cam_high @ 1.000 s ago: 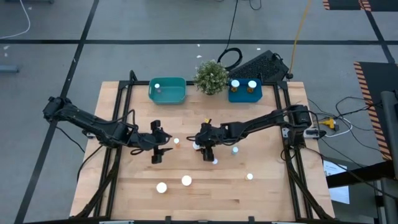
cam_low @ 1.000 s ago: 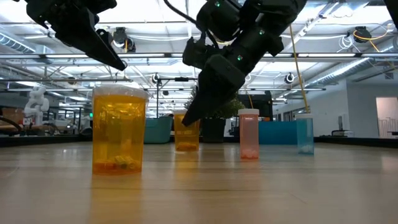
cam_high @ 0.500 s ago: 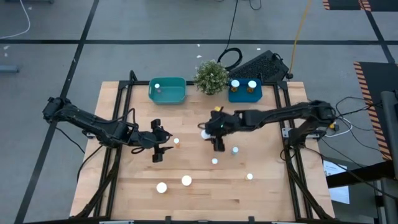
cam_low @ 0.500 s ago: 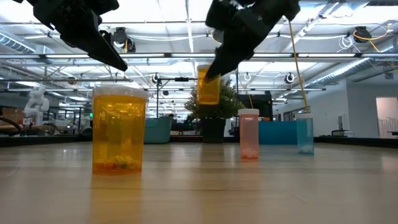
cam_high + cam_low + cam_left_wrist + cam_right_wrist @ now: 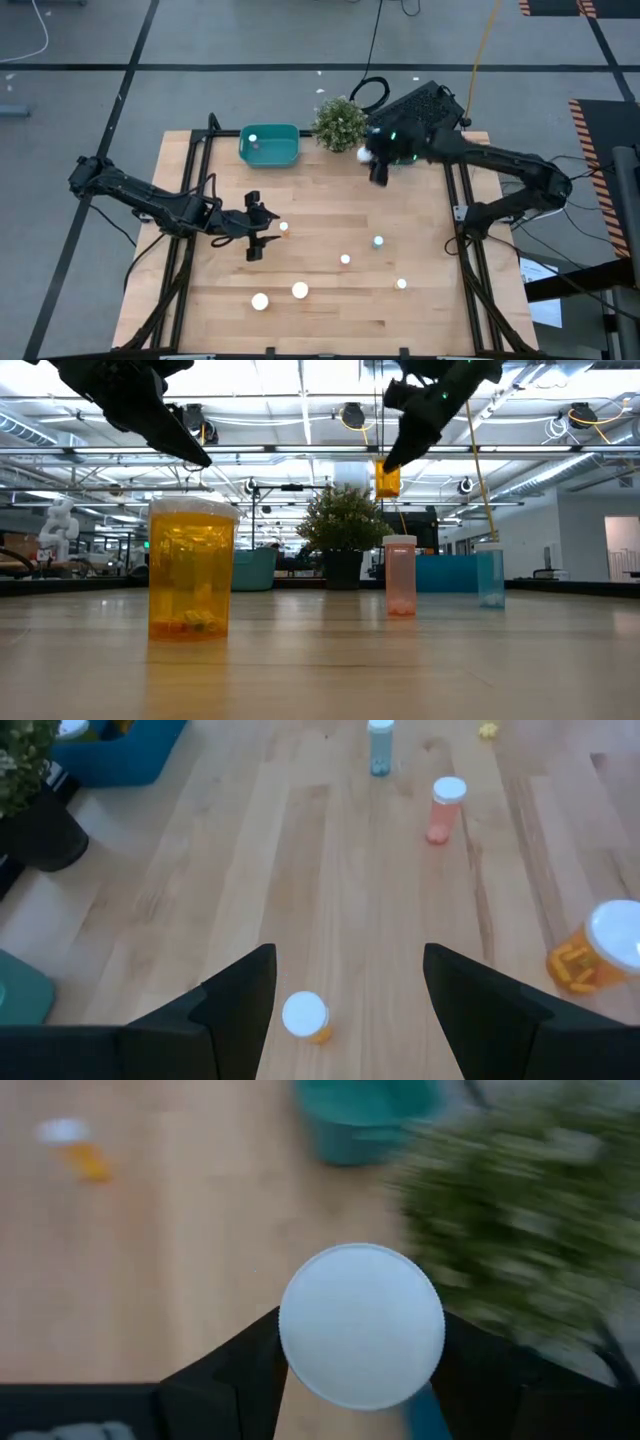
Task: Pick and place medicine bottles into bin by pill shape (circle, oval)
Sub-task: Put the large orange pill bottle into the blue bin
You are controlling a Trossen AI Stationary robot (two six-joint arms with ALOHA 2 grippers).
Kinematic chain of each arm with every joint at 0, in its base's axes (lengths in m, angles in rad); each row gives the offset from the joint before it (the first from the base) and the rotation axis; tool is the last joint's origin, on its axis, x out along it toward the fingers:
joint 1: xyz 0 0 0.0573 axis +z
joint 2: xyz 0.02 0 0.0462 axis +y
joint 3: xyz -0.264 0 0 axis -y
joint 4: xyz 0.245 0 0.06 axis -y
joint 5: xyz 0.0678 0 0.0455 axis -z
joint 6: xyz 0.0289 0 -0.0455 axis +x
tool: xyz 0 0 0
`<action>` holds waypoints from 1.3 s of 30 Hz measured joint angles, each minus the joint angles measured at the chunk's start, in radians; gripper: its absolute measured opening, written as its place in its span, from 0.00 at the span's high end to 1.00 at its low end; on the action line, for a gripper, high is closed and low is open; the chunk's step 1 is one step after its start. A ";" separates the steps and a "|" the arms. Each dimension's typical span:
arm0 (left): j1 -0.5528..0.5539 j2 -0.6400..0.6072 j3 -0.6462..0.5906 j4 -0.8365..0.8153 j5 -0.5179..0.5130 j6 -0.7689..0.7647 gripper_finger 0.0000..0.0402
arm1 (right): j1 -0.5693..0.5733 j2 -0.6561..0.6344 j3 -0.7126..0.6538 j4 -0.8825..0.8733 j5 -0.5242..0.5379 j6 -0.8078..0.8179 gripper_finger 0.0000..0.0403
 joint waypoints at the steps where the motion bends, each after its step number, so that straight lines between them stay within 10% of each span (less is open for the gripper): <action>1: 0.000 0.000 0.000 0.004 0.000 0.005 0.36 | -0.041 -0.001 0.000 0.006 0.000 -0.011 0.49; 14: 0.008 0.000 0.000 0.019 0.003 0.022 0.36 | -0.422 0.112 -0.012 0.068 -0.086 -0.091 0.49; 39: 0.018 0.000 0.000 0.020 0.003 0.019 0.36 | -0.516 0.184 -0.293 0.406 -0.083 -0.088 0.49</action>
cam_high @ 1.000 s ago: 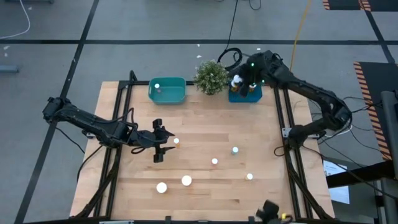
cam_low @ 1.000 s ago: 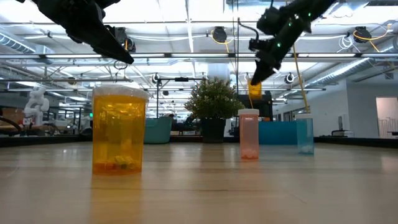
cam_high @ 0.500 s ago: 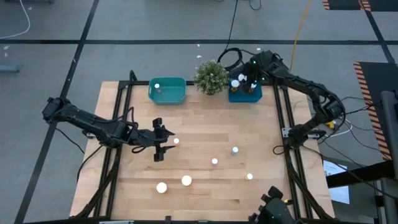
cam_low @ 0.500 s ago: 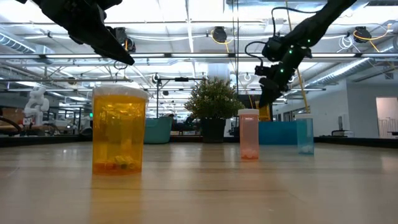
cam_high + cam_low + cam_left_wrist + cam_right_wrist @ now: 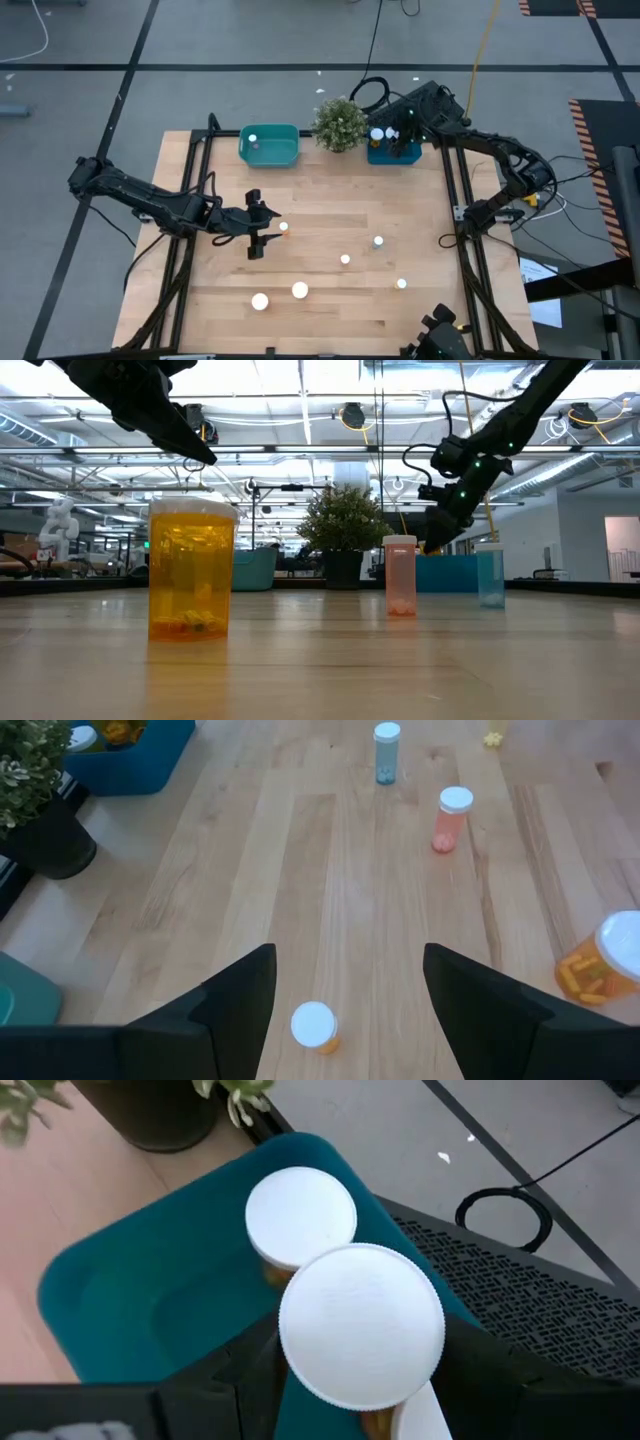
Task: Pick and place medicine bottles into bin by pill shape (circle, oval)
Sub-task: Put the large orange pill bottle into the blue bin
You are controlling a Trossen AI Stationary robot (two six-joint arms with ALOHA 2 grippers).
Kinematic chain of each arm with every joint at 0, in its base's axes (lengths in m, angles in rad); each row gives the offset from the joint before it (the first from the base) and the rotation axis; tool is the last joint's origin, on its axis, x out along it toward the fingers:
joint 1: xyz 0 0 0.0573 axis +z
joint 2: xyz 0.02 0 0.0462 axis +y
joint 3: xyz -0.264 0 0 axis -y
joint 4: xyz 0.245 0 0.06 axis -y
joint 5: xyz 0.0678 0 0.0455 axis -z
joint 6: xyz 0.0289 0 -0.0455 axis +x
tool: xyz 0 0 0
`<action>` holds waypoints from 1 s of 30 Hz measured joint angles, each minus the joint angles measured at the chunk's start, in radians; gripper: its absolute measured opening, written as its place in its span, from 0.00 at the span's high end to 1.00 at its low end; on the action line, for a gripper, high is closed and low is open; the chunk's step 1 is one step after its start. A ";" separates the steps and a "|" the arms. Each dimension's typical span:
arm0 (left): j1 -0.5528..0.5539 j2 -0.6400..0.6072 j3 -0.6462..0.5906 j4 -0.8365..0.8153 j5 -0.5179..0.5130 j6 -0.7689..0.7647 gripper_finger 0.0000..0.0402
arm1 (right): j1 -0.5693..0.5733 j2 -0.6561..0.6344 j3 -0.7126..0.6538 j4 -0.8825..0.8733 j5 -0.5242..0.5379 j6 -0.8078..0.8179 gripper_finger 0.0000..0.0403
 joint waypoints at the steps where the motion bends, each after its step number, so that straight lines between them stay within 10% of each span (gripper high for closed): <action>1: 0.000 0.000 0.000 0.000 0.000 0.000 0.36 | 0.000 0.000 -0.010 0.015 0.000 0.000 0.49; 30: 0.000 0.000 0.000 0.027 0.005 0.025 0.36 | -0.019 0.077 -0.052 0.154 0.005 0.021 0.38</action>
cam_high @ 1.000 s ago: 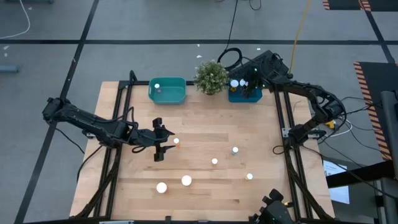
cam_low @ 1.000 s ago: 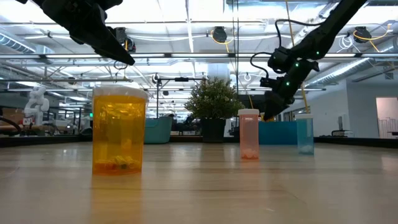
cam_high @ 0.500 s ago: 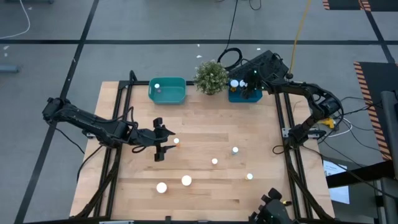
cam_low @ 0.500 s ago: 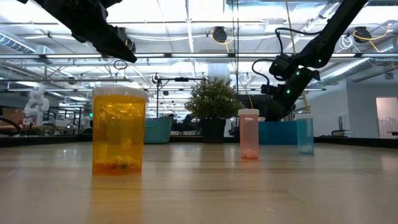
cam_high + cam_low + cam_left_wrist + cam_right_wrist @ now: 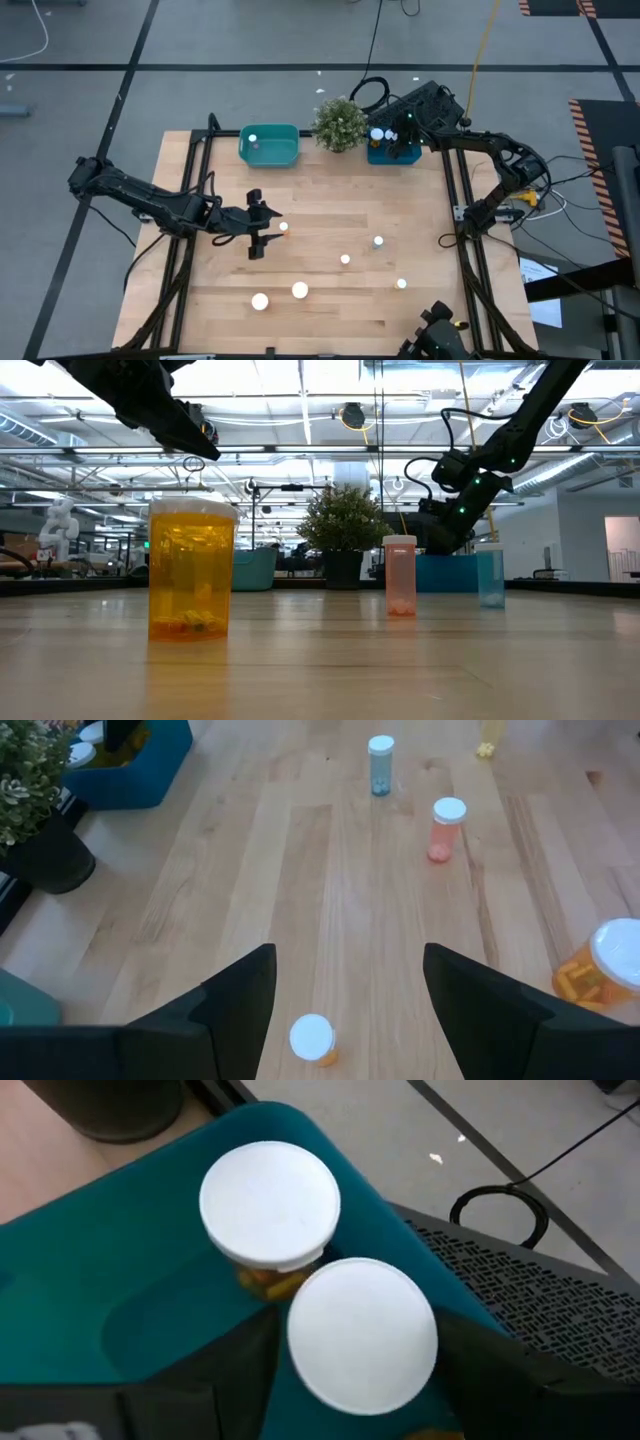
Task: Pick and place medicine bottles into bin by pill shape (circle, oval)
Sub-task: Put the large orange pill bottle into the blue bin, then put the small orange pill bottle into the green bin
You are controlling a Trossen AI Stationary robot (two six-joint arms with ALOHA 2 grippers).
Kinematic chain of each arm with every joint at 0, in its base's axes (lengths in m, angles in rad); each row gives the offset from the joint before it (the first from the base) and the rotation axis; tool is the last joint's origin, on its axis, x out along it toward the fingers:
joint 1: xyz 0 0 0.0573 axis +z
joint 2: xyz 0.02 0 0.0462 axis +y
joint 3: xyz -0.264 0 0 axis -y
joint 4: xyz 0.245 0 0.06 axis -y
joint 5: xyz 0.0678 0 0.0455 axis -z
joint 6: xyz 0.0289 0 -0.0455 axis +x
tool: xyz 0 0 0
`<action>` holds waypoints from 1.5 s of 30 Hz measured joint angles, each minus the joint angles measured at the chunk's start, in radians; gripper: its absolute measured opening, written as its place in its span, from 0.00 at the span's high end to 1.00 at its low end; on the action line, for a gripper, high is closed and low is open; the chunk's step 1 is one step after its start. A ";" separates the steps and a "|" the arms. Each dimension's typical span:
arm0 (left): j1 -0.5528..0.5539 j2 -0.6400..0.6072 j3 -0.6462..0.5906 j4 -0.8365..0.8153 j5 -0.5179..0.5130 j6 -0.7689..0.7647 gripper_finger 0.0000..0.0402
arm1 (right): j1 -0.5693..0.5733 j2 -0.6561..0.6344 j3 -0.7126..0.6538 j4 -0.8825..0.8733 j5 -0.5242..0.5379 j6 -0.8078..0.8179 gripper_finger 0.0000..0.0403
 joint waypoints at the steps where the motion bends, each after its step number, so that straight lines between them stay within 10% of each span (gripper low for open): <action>1: 0.000 0.000 0.000 0.000 0.000 0.001 0.36 | 0.000 0.000 0.000 0.001 0.000 0.000 0.37; 25: 0.008 0.000 0.000 0.026 0.020 -0.008 0.36 | 0.031 -0.319 0.000 -0.240 -0.002 0.035 0.35; 45: -0.092 0.000 0.000 0.021 0.067 -0.130 0.36 | 0.437 -0.756 0.000 -0.549 0.000 0.251 0.35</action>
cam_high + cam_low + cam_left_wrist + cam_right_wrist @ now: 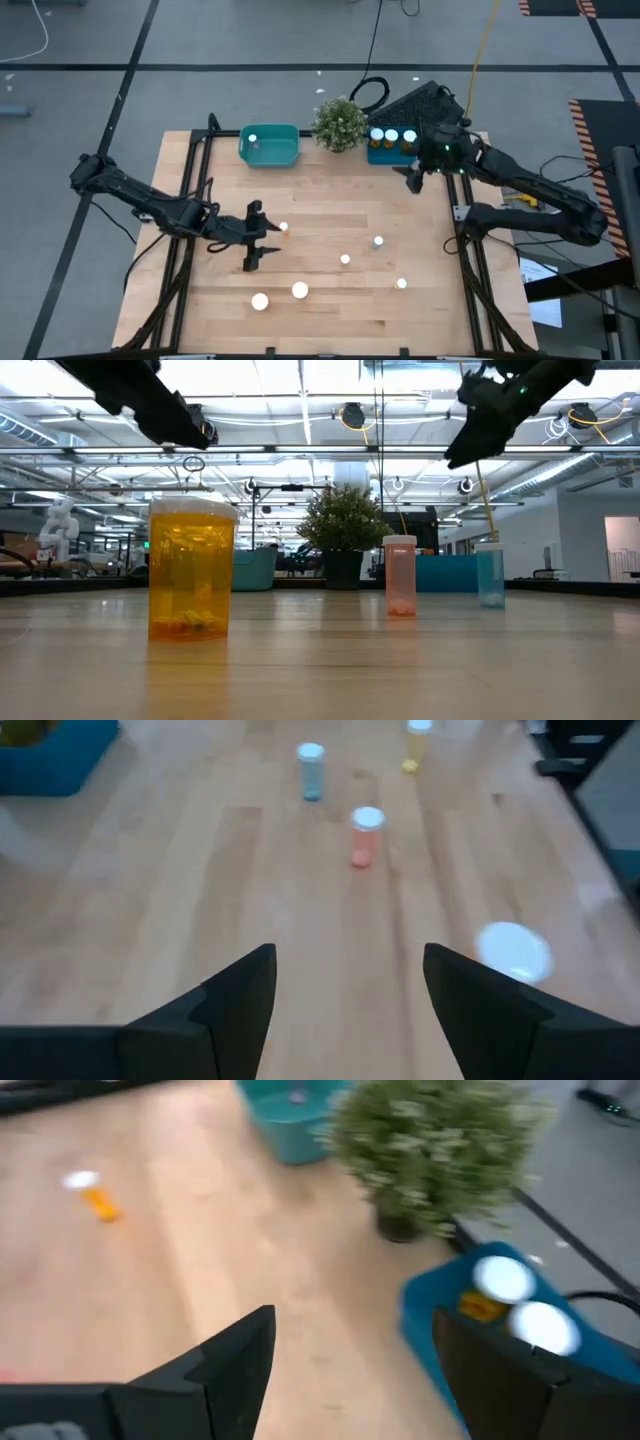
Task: Pick and place medicine bottles into bin by pill shape (circle, oval)
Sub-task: Put the small orange pill bottle into the green bin
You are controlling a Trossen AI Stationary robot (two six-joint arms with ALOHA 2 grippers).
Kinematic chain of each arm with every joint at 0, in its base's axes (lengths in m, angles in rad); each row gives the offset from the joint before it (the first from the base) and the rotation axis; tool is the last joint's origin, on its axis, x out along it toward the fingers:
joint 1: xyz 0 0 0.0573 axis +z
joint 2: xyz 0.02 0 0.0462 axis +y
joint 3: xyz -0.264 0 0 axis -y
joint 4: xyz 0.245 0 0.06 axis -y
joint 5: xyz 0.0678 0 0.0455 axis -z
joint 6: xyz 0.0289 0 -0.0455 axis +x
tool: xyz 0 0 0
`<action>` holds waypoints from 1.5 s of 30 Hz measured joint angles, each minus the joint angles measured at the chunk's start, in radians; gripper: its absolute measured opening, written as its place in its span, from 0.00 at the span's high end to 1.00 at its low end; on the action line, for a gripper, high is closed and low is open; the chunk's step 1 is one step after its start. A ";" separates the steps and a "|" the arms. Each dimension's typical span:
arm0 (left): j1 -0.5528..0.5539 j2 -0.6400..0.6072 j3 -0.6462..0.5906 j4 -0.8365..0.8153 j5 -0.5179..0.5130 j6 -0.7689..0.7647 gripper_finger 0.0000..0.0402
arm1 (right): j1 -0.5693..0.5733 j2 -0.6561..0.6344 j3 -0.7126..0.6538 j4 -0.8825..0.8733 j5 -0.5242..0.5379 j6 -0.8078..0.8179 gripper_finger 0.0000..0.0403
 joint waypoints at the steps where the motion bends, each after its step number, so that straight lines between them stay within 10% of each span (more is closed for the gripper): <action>1: -0.021 0.001 0.000 0.000 -0.002 -0.016 0.36 | 0.031 -0.008 -0.003 0.005 0.000 0.017 0.35; 18: -0.250 0.128 0.001 -0.042 -0.144 -0.261 0.36 | 0.422 -0.039 -0.146 0.080 0.104 0.132 0.35; 45: 0.221 0.329 0.058 -0.111 0.010 0.122 0.36 | 0.469 -0.039 -0.147 0.132 0.157 0.096 0.35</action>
